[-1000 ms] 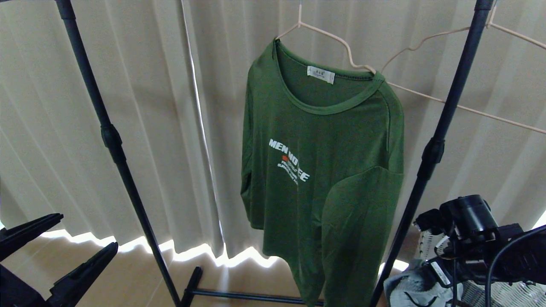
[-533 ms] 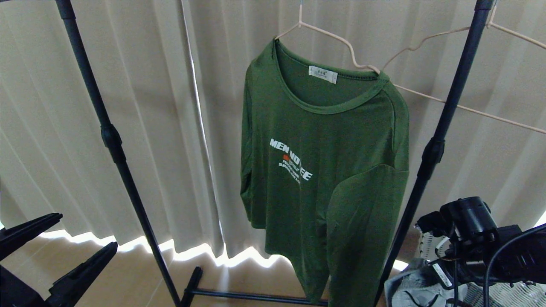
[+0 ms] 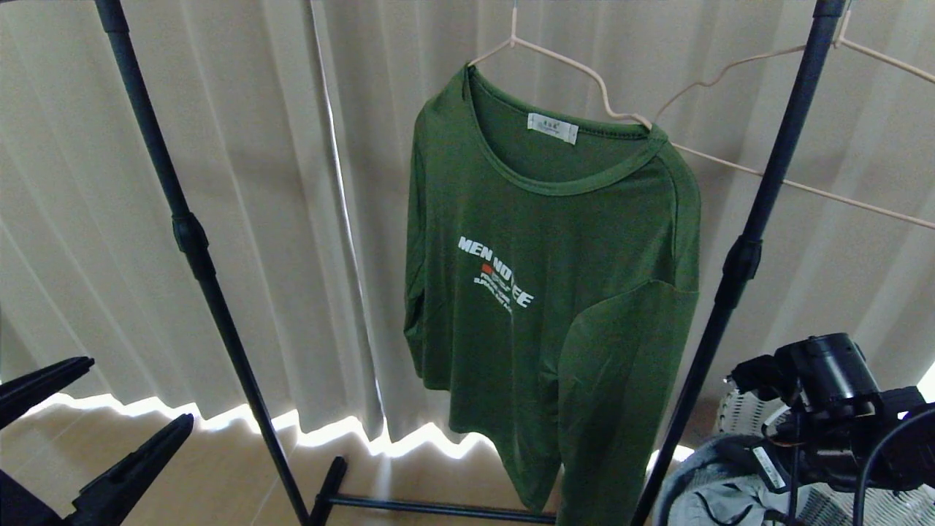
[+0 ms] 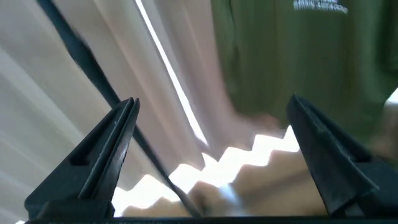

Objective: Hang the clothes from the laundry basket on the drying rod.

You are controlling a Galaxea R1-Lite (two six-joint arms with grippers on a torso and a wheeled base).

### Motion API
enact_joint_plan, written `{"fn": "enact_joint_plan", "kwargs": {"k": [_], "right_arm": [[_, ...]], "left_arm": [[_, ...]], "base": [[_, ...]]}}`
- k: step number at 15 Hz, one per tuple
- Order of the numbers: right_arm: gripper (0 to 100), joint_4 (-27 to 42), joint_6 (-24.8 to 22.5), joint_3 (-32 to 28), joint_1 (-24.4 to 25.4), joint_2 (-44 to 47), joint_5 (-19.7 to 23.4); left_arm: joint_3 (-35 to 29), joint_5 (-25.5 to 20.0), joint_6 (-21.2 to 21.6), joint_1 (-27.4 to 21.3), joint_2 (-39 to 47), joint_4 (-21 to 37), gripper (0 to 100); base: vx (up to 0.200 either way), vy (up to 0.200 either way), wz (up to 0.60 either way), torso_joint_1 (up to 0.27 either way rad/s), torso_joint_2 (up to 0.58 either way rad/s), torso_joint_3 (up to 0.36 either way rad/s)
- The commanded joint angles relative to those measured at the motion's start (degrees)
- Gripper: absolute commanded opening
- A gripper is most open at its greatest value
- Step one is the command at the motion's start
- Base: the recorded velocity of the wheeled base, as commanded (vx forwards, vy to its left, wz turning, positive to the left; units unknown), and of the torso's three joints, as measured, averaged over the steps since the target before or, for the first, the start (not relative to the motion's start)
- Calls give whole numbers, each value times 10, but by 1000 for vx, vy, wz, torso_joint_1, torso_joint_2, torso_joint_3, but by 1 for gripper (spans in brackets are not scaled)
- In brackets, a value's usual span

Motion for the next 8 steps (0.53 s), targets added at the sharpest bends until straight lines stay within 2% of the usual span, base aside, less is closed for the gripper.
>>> {"fn": "enact_joint_plan", "kwargs": {"k": [1, 2, 3, 4, 8], "right_arm": [[0, 3, 1, 2, 16, -71, 3], [0, 1, 2, -11, 20, -87, 3], [0, 3, 3, -24, 20, -97, 3], [0, 2, 7, -32, 20, -101, 2], [0, -2, 36, -44, 19, -112, 1]], "left_arm": [[10, 2, 44, -11, -16, -32, 100], [27, 2, 67, -25, -14, -85, 100], [33, 3, 66, -47, -13, -126, 100], [33, 4, 65, -62, -10, -144, 100], [40, 22, 52, -85, -8, -145, 100]], "base": [[0, 0, 0, 0, 0, 0], [0, 0, 0, 0, 0, 0], [0, 0, 0, 0, 0, 0], [0, 0, 0, 0, 0, 0], [0, 0, 0, 0, 0, 0]]}}
